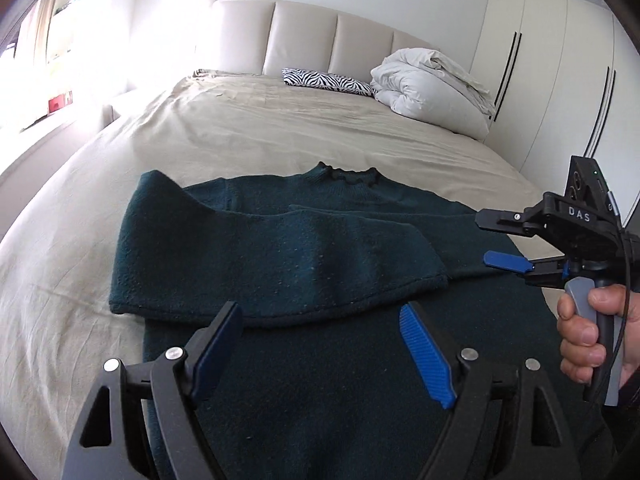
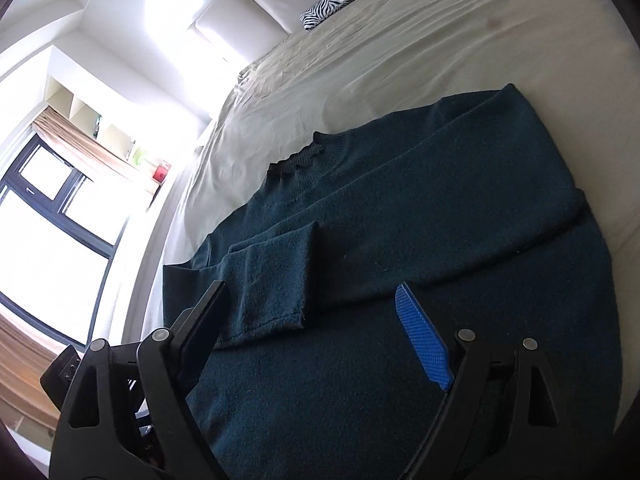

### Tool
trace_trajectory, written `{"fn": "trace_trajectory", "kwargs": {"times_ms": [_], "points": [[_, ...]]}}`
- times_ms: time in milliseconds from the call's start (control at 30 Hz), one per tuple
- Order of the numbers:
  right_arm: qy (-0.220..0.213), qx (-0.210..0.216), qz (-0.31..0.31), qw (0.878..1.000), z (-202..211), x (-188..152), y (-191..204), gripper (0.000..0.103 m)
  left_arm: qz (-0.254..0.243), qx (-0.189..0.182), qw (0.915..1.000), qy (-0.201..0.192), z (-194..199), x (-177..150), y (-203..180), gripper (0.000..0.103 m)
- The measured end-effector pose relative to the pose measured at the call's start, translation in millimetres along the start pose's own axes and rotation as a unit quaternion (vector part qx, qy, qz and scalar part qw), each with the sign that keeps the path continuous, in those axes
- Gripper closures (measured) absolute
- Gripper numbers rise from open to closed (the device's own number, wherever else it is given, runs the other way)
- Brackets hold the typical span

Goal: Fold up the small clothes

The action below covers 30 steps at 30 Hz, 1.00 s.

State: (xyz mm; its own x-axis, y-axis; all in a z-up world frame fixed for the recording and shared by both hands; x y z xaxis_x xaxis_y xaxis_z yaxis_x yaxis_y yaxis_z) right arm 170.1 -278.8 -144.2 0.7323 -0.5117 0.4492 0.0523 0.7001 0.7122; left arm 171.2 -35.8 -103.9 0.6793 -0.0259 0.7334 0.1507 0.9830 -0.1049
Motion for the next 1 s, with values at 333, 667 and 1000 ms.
{"fn": "trace_trajectory", "kwargs": {"times_ms": [333, 667, 1000], "points": [[0.108, -0.067, 0.020, 0.992, -109, 2, 2, 0.066, 0.106, 0.049, 0.9929, -0.019, 15, 16, 119, 0.023], [0.094, -0.096, 0.095, 0.986, -88, 28, 28, 0.096, 0.146, 0.039, 0.9884, -0.021, 3, 38, 149, 0.024], [0.084, -0.135, 0.093, 0.983, -55, 54, -14, 0.096, 0.174, 0.029, 0.9827, 0.056, -61, 55, 153, 0.044]]}}
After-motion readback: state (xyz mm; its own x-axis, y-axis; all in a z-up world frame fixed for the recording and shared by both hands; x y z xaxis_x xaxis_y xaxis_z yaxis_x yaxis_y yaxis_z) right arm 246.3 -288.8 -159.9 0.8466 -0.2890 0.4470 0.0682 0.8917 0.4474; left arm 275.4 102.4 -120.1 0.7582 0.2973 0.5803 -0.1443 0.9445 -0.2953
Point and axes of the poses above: each gripper's, at about its wrist camera, not at the fingertips, and z roughly against the way its jaws point, y to its left, x to its top, the point moved 8 cm from there along -z, roughly the way its jaws point, and after that the axes turned 9 degrees about x, right-handed, at the moved point
